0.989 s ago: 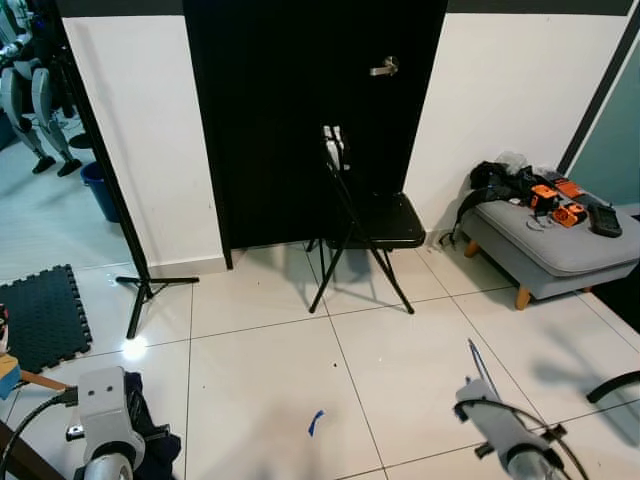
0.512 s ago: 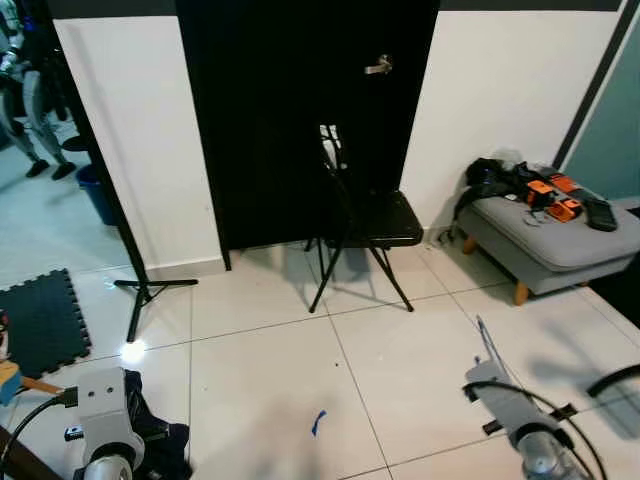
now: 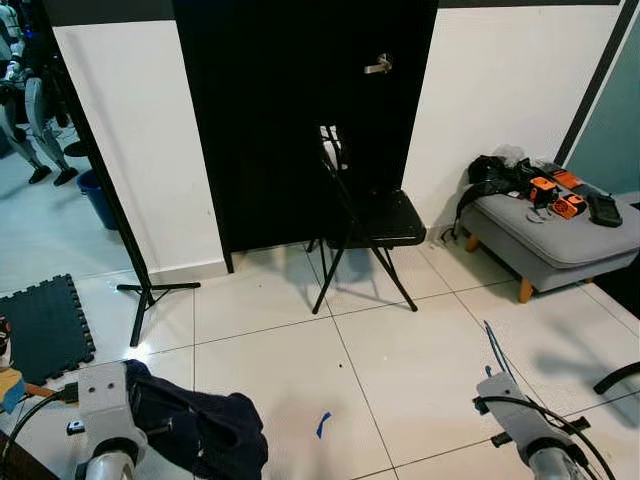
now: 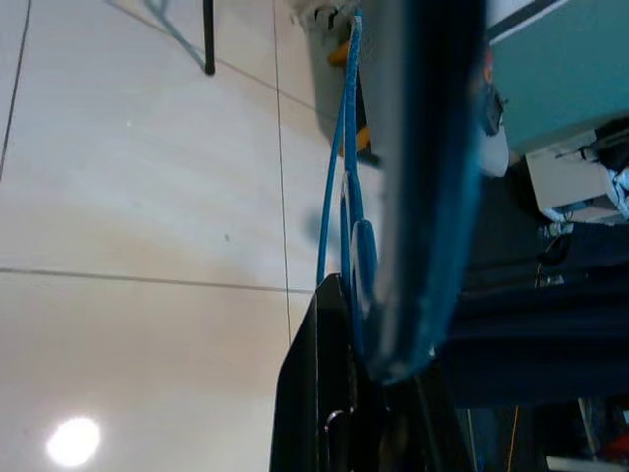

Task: Hang hanger

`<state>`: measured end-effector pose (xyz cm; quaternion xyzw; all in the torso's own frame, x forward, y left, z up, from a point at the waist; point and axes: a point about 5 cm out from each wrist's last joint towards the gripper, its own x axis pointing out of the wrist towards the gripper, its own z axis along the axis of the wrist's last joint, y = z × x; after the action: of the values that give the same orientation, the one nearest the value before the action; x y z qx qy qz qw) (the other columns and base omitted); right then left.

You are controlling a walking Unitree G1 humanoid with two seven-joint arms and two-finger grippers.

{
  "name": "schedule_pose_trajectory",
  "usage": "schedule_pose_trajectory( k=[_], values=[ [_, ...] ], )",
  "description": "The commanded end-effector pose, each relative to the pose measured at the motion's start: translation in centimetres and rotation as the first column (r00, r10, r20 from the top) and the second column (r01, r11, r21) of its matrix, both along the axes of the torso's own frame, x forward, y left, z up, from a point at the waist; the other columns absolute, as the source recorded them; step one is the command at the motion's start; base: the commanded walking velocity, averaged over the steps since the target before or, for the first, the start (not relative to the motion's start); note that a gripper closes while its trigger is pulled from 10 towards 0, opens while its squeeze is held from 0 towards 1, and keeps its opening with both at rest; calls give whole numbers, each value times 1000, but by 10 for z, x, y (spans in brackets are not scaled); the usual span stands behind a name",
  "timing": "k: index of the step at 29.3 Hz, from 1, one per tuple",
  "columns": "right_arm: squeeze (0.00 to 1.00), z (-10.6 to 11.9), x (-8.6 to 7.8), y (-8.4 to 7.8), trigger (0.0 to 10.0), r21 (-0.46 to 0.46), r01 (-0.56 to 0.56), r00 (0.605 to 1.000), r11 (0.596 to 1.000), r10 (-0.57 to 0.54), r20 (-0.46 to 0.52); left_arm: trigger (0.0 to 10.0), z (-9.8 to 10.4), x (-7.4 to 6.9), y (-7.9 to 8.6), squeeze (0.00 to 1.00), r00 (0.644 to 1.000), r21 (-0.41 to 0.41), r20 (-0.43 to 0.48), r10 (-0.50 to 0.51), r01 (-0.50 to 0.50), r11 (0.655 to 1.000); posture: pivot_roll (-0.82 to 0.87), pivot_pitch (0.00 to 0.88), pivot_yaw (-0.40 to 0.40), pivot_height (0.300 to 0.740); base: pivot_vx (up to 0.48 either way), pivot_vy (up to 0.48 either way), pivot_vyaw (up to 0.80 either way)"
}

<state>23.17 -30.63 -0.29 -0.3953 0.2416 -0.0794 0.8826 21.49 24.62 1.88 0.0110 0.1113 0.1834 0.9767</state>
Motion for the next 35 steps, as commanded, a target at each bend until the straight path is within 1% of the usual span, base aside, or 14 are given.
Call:
schedule_pose_trajectory(
  k=[1,8,15,16,17,20,21,24,28,30,32,35],
  values=[
    [0,0,0,-1,10000,12,3,1000,1000,-3,-1,10000,3,1,-2,0,1000,8,12,-9,8,1000,-79,19,23,740,0,0,0],
    [0,0,0,0,10000,14,0,1000,1000,0,5,10000,4,0,-3,0,1000,8,12,-9,9,1000,-102,22,23,740,0,0,0],
    [0,1,-1,-1,10000,13,0,1000,1000,0,6,10000,4,0,-5,0,1000,10,14,-10,10,1000,-85,26,21,740,0,0,0],
    [0,1,-1,-2,10000,13,0,1000,1000,0,7,10000,4,0,-5,0,1000,6,16,-6,6,1000,-91,35,13,740,0,0,0],
    [0,1,-2,-3,10000,12,1,1000,1000,-1,7,10000,5,-2,-6,0,1000,14,19,-8,8,1000,-81,35,-13,740,0,0,0],
    [0,1,-3,-4,10000,12,1,1000,1000,-1,8,10000,5,-2,-7,0,1000,21,21,-10,10,1000,-81,35,-17,740,0,0,0],
    [0,1,-5,-5,10000,12,1,1000,1000,-1,9,10000,6,-4,-7,0,1000,23,24,-9,8,1000,-83,52,-35,740,0,0,0],
    [0,1,-7,-6,10000,11,0,1000,1000,0,11,10000,7,-8,-6,0,1000,22,27,-5,5,1000,-89,64,-40,740,0,0,0],
    [0,-1,-10,-6,10000,12,-4,1000,1000,3,15,10000,7,-12,-3,0,1000,23,23,-12,12,1000,-95,74,-23,740,0,0,0],
    [0,-1,-10,-6,10000,12,-4,1000,1000,3,15,10000,7,-12,-3,0,1000,23,23,-12,12,1000,-95,74,-23,740,0,0,0],
    [0,-1,-10,-5,10000,12,-5,1000,1000,5,16,10000,5,-11,-3,0,999,19,9,-33,32,999,-91,75,2,740,0,0,0],
    [0,-2,-10,-4,10000,12,-5,1000,1000,5,16,10000,4,-10,-4,0,999,23,-5,-53,53,998,-93,75,3,740,0,0,0]
  ],
)
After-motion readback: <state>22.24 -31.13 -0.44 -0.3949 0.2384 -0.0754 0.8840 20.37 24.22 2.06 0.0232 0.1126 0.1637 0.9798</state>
